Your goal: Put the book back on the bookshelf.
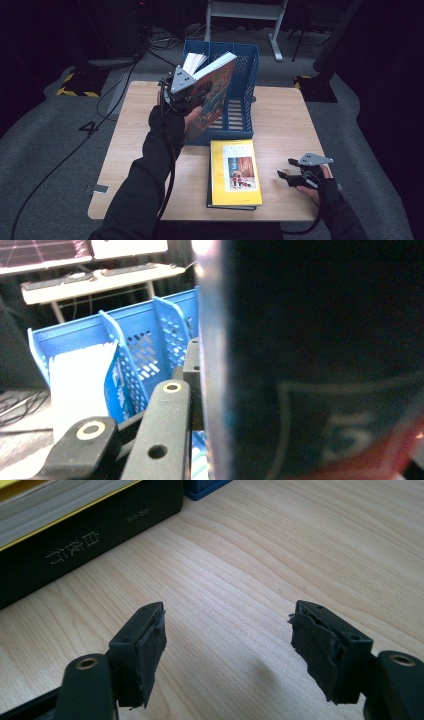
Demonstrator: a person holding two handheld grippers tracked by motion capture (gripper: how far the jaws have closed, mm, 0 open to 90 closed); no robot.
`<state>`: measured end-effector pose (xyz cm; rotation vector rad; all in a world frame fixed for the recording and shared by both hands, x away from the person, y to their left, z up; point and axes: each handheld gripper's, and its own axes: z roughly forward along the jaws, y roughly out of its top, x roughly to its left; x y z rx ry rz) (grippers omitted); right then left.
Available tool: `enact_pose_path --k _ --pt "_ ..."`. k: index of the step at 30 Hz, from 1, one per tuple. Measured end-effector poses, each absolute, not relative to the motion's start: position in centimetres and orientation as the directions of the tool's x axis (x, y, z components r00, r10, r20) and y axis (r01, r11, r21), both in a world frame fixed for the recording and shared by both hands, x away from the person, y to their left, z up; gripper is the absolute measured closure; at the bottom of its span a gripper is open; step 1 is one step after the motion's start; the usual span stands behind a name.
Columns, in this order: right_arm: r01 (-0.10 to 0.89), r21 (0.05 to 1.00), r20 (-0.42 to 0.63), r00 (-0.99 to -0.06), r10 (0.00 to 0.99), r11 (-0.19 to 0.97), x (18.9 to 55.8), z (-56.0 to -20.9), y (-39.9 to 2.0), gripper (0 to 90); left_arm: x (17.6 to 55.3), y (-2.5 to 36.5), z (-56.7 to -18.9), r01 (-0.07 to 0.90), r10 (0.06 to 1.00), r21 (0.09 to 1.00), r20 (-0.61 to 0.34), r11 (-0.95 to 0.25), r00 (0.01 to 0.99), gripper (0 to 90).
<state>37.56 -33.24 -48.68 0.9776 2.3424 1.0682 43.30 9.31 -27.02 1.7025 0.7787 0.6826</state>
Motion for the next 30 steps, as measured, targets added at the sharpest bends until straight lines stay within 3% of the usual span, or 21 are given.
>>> enact_pose_path --k 12,30 --pt "0.428 0.771 -0.061 -0.687 0.724 0.472 37.4 -48.7 -33.2 30.9 47.2 7.0 -27.4 0.221 0.855 0.96 0.033 -0.171 0.518 73.9" --pt "0.408 0.779 -0.073 -0.695 0.716 0.476 37.2 -48.5 -33.1 31.2 52.1 2.7 -28.5 0.253 0.914 0.946 0.092 -0.204 0.396 73.9"
